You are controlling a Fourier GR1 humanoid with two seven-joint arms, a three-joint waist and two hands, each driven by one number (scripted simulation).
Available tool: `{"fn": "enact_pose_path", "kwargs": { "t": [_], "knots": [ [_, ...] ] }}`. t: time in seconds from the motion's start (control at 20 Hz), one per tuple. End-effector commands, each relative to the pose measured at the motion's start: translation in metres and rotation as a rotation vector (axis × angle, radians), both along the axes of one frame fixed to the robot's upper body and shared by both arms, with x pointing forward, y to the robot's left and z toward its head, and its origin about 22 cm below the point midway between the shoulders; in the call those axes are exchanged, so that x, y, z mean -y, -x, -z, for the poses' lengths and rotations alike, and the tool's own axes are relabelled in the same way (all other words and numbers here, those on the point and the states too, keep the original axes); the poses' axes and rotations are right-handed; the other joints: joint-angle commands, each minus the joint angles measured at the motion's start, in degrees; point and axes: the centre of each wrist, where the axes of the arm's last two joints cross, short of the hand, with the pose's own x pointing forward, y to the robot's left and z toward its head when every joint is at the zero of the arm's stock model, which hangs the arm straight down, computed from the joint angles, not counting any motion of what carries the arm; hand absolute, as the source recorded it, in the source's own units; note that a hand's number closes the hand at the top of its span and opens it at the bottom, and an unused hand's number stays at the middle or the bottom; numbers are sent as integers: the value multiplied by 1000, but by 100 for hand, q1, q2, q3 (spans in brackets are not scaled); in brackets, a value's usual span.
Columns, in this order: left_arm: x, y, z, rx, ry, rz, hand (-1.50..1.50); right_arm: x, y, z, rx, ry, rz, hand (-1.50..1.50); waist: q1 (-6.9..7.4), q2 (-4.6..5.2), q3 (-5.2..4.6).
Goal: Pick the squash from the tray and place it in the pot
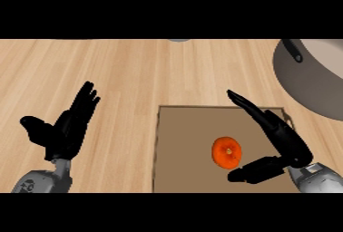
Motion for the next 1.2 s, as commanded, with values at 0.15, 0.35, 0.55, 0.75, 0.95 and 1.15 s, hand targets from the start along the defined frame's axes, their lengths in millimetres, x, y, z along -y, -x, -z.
{"fn": "enact_pose_path", "kwargs": {
  "t": [0.15,0.35,0.55,0.75,0.95,1.15],
  "knots": [
    [-3,11,-6,-18,7,-8,0,76,17,-59,126,236,-30,-150,-68,-8,-8],
    [4,7,-29,-30,-29,1,0,80,18,-117,140,418,-27,-150,-34,-21,-11],
    [3,-2,-27,-20,-16,-7,0,78,30,-141,104,606,-49,-150,-69,0,-13],
    [1,4,-28,1,-20,-6,0,58,41,-171,37,764,-49,-150,6,-6,-22],
    [7,7,-30,-2,-13,16,0,39,46,-171,-61,827,-9,-150,58,19,-17],
    [28,-11,-24,-16,-11,15,0,27,30,-171,-109,856,-1,-150,58,44,-13]
  ]
}}
